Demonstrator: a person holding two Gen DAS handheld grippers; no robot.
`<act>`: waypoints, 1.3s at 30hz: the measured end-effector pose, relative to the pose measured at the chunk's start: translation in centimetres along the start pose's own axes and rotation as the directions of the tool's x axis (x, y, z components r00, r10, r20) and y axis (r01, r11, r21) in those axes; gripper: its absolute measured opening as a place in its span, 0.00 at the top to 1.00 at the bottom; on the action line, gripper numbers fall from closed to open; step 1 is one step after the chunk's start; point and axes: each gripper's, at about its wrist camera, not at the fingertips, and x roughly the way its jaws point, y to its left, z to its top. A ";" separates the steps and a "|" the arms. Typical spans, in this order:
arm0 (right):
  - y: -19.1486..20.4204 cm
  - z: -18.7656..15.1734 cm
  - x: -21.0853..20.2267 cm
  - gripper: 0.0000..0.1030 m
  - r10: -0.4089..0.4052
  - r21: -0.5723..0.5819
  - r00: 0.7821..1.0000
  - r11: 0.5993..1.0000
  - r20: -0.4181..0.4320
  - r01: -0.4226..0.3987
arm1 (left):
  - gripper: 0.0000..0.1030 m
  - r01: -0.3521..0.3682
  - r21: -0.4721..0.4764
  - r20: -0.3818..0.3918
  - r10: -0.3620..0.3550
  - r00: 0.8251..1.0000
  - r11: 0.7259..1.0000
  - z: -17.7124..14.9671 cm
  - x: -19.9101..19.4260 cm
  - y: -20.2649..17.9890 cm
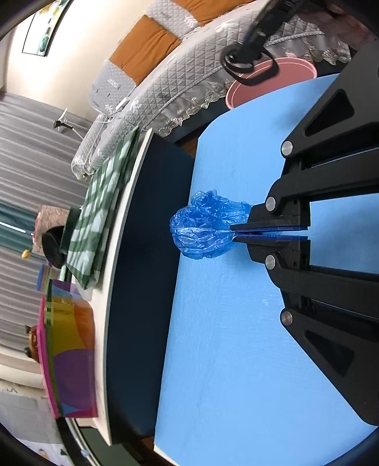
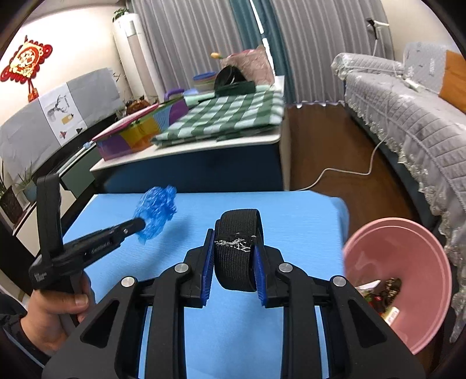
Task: Collect trash
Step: 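Carry the blue bag in the left tool and black band in the right tool over the bucket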
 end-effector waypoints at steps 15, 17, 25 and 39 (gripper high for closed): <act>-2.2 0.2 -7.2 0.76 -0.077 -0.020 0.995 0.997 0.062 0.078 | 0.99 0.045 0.030 0.024 -0.046 0.999 0.999 -3.1 -5.0 -3.4; -2.6 0.3 -7.9 0.76 -0.086 -0.027 0.994 0.996 0.071 0.088 | 0.99 0.053 0.034 0.018 -0.054 0.998 0.998 -3.4 -5.1 -3.7; -4.8 -0.3 -9.2 0.76 -0.112 0.017 0.987 0.994 0.112 0.111 | 0.99 0.081 0.079 0.022 -0.083 0.996 0.994 -4.4 -5.7 -5.4; -9.9 -0.3 -11.2 0.76 -0.219 0.064 0.960 0.975 0.175 0.211 | 0.99 0.122 0.151 0.008 -0.124 0.992 0.981 -5.5 -4.8 -10.8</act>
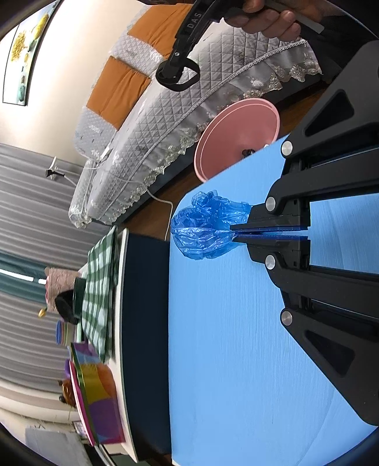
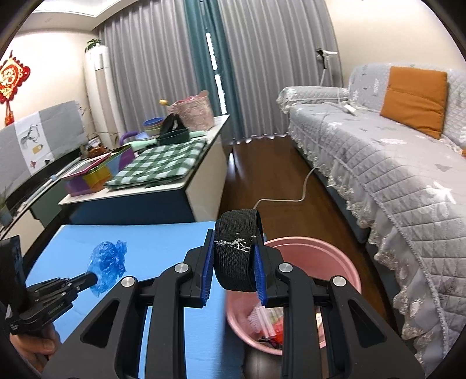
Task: Collect trash
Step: 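Carry the blue bag in the left tool and black band in the right tool over the bucket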
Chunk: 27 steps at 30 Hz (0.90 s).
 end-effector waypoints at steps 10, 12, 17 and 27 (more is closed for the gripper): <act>-4.5 0.3 0.7 0.76 -0.116 0.026 0.993 0.993 0.019 0.116 | 0.99 0.046 0.038 -0.029 -0.045 0.999 0.998 0.9 3.0 -4.3; -5.2 0.4 1.1 0.76 -0.136 0.030 0.990 0.990 0.018 0.136 | 0.99 0.054 0.039 -0.034 -0.053 0.998 0.998 1.2 3.7 -5.0; -6.4 0.4 2.0 0.76 -0.157 0.052 0.988 0.986 0.007 0.157 | 0.99 0.083 0.053 -0.044 -0.081 0.996 0.995 2.2 5.7 -7.4; -8.5 0.3 3.4 0.76 -0.185 0.101 0.982 0.977 -0.025 0.187 | 0.99 0.119 0.104 -0.082 -0.110 0.990 0.987 3.2 9.5 -11.8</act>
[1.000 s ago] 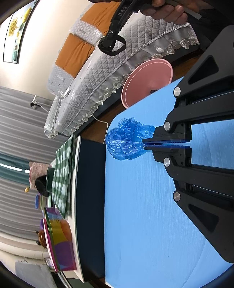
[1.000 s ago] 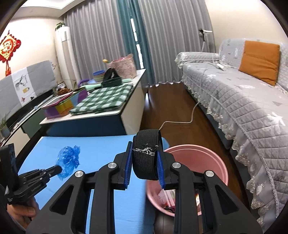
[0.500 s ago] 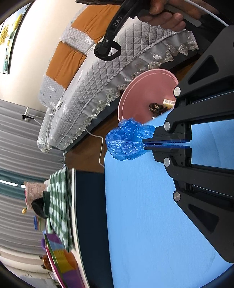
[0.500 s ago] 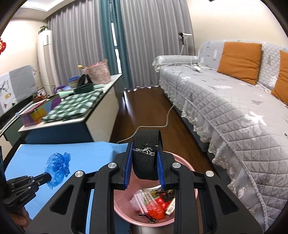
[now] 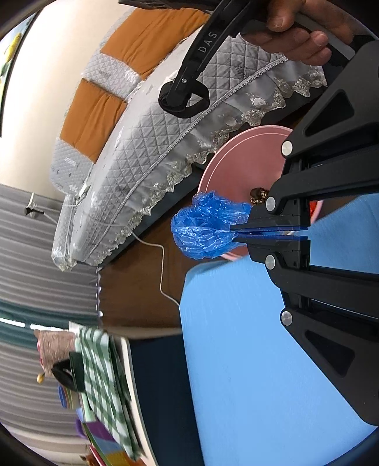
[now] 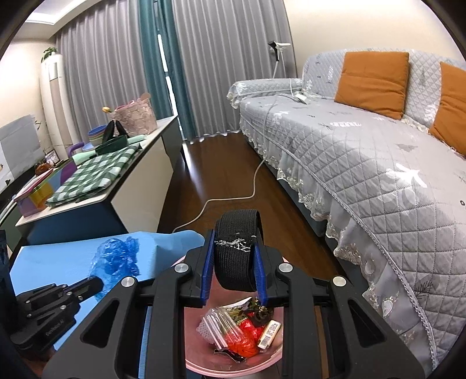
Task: Collect trash
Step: 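Carry the blue bag in the left tool and black band in the right tool over the bucket, then open the left tool to drop the blue bag while the right tool drops the black band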
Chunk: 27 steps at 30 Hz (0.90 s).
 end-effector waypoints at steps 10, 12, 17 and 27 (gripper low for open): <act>-1.2 0.0 1.1 0.42 -0.029 0.042 0.999 0.999 -0.024 0.030 | 0.70 0.032 0.035 -0.033 -0.031 0.999 0.999 0.1 1.7 -1.2; -1.4 0.0 1.1 0.36 -0.034 0.047 0.999 0.998 -0.025 0.035 | 0.70 0.027 0.034 -0.033 -0.026 0.999 0.999 0.0 1.5 -1.0; -1.5 0.1 0.9 0.25 -0.028 0.062 0.999 0.998 -0.023 0.030 | 0.70 0.013 0.038 -0.015 -0.012 1.000 0.999 0.2 0.3 -0.6; 0.3 0.4 -1.4 0.12 0.011 0.040 1.000 0.999 0.019 -0.011 | 0.63 -0.070 0.078 0.077 0.064 0.995 0.994 1.1 -5.5 0.8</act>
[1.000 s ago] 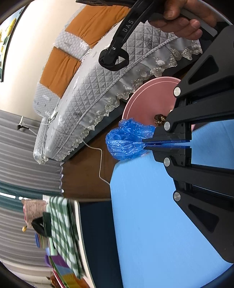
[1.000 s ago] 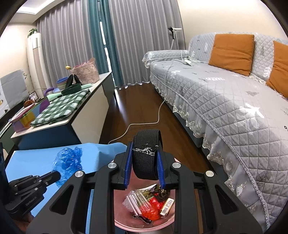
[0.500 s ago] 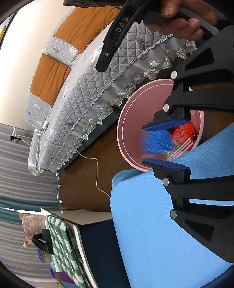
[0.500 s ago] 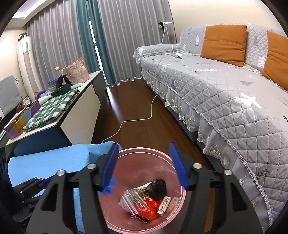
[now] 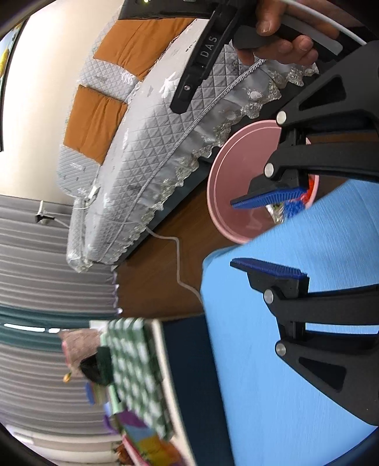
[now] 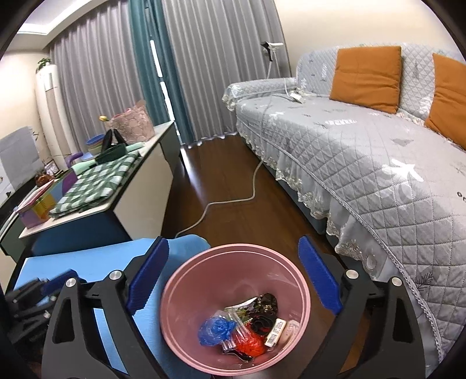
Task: Collect trash
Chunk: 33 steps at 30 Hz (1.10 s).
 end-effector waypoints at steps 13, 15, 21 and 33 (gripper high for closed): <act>5.4 -0.1 -7.5 0.08 0.163 -0.017 0.985 0.987 0.058 -0.162 | 0.43 -0.069 -0.061 0.081 0.074 0.994 0.996 -0.9 -9.3 4.6; 6.4 -0.6 -8.9 0.07 0.179 -0.027 0.982 0.984 0.062 -0.178 | 0.42 -0.075 -0.074 0.081 0.081 0.993 0.994 -1.7 -10.7 5.2; 9.2 -3.9 -12.1 0.07 0.207 -0.068 0.978 0.976 0.011 -0.206 | 0.36 -0.105 -0.133 0.068 0.114 0.991 0.986 -4.5 -14.4 7.2; 13.2 -9.9 -16.0 0.05 0.115 -0.159 0.992 0.980 -0.051 -0.122 | 0.17 -0.244 -0.198 0.043 0.257 0.966 0.949 -11.0 -20.4 8.3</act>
